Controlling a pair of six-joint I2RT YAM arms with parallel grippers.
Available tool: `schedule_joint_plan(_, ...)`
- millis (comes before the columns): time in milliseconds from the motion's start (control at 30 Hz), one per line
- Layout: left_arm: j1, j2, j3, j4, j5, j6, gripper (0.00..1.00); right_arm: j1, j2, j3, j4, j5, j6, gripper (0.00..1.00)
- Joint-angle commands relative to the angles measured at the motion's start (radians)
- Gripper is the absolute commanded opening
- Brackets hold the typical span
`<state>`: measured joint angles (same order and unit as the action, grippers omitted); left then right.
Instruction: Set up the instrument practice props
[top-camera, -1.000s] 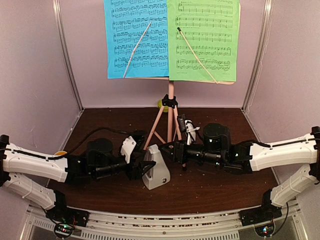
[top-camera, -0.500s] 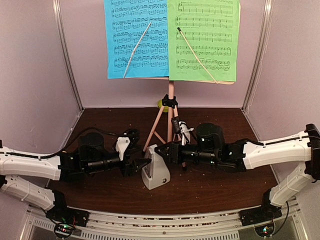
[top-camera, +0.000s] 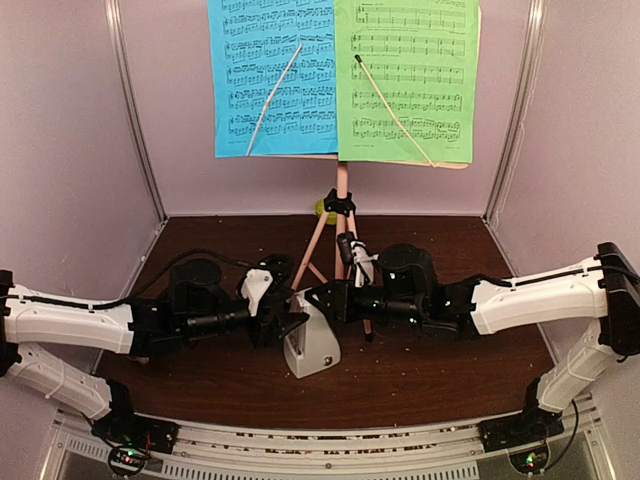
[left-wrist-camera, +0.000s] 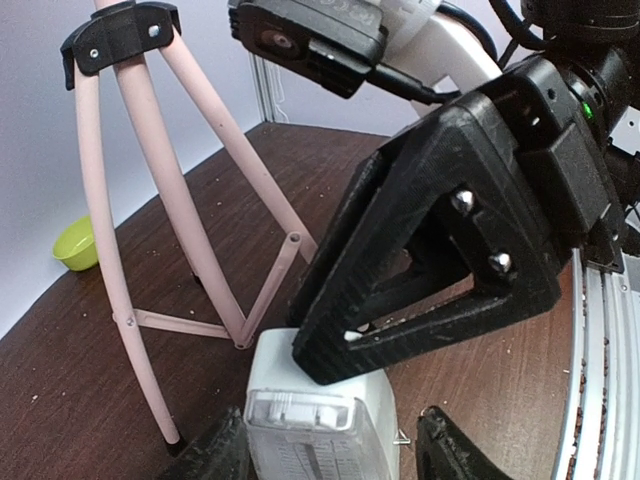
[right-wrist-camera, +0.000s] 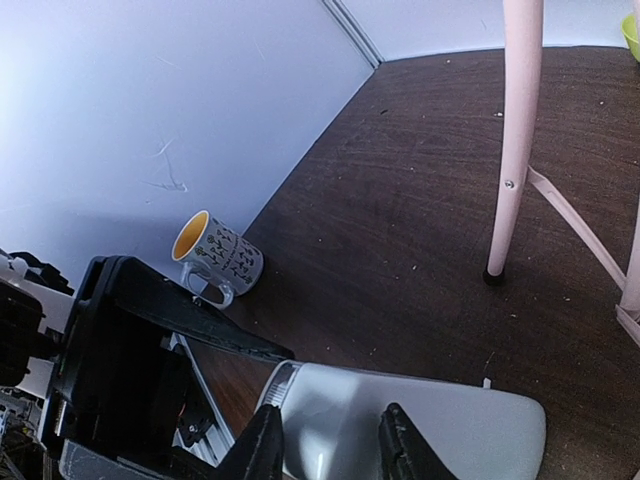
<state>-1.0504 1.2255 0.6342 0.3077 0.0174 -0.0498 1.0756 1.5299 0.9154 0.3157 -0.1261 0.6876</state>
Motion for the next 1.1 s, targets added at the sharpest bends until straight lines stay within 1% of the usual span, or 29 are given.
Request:
schedule_joint_plan(0, 0.017, 0.015, 0.023, 0.043, 0.022, 0.013, 0.59, 0.007, 0.022, 0.006, -0.001, -0.015, 0.003, 0.33)
schedule_joint_plan(133, 0.027, 0.025, 0.029, 0.04, 0.053, 0.031, 0.58, 0.008, 0.031, -0.001, -0.007, -0.014, -0.004, 0.32)
schedule_joint_plan(300, 0.033, 0.044, 0.041, 0.038, 0.077, 0.04, 0.52, 0.008, 0.044, -0.006, -0.019, -0.01, -0.018, 0.31)
schedule_joint_plan(533, 0.036, 0.021, 0.014, 0.045, 0.081, 0.042, 0.36, 0.006, 0.056, -0.031, -0.053, 0.013, -0.052, 0.3)
schedule_joint_plan(633, 0.037, 0.007, -0.007, 0.052, 0.081, 0.046, 0.28, 0.007, 0.057, -0.069, -0.053, 0.024, -0.082, 0.3)
schedule_joint_plan(733, 0.037, -0.009, -0.031, 0.075, 0.091, 0.053, 0.23, 0.003, 0.054, -0.11, -0.055, 0.028, -0.101, 0.3)
schedule_joint_plan(900, 0.038, -0.028, -0.057, 0.102, 0.103, 0.071, 0.2, -0.004, 0.059, -0.154, -0.058, 0.03, -0.115, 0.3)
schedule_joint_plan(1067, 0.038, -0.052, -0.069, 0.118, 0.119, 0.082, 0.18, -0.014, 0.082, -0.162, -0.058, 0.029, -0.119, 0.3)
